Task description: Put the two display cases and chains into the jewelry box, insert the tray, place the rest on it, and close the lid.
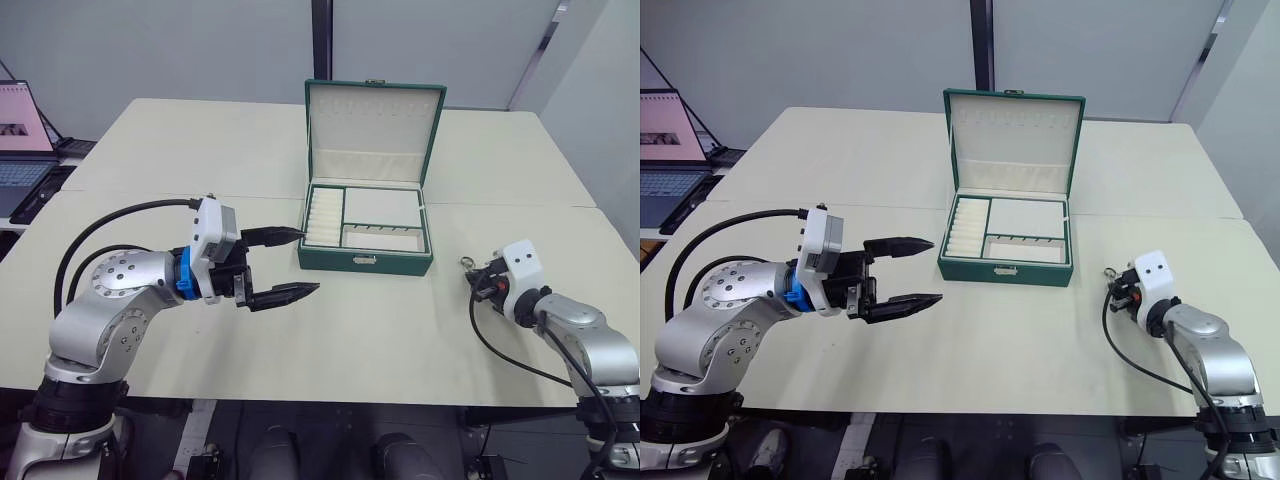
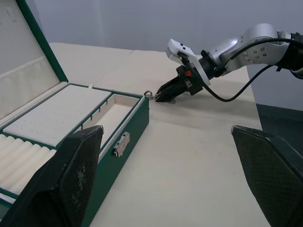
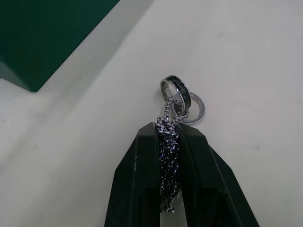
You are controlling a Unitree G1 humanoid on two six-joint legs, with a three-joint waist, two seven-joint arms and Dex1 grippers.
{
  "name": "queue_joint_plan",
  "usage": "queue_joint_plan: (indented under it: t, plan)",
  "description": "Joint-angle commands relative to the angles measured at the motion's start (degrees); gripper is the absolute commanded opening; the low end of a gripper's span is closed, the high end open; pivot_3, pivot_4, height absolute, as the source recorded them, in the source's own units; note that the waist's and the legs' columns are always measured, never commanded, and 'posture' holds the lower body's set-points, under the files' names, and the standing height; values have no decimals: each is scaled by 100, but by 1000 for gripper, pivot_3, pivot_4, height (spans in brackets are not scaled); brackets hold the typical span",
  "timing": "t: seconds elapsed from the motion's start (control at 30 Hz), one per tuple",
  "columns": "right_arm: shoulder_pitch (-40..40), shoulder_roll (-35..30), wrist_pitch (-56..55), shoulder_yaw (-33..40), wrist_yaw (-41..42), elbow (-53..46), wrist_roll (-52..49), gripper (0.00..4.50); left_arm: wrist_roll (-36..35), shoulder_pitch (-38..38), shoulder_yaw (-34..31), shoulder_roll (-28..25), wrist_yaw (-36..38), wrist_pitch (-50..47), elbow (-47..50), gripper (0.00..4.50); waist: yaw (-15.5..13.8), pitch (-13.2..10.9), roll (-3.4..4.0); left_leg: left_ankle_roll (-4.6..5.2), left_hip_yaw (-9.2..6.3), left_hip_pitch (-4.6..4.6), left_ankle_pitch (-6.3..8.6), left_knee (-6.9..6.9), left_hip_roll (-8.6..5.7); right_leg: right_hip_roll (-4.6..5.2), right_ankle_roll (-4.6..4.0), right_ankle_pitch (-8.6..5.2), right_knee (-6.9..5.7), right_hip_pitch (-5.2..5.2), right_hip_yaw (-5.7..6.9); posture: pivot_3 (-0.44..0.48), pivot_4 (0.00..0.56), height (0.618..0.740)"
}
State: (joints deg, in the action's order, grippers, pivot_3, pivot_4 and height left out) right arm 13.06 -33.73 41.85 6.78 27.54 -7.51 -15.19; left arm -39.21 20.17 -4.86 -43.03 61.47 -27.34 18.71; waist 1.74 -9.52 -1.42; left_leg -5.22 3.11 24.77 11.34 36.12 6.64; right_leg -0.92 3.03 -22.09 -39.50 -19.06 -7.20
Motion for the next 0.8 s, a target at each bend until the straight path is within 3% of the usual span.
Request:
queue_joint_plan:
  t: [0.03,0.8]
  plan:
    - [64,-34,184,-50,62,-154,-41,275,-17,36,-72,20,-28,60,184,4500,2,0,0,0,0,0,0,0,0,0,0,0,0,0,0,0,150,740]
    - [981,-468,1092,578,-145,-1233,-376,275,115,153,-42,83,41,106,24,4500,-2,-2,3,0,7,1,0,-3,-1,1,0,0,-1,-7,-5,0,150,740]
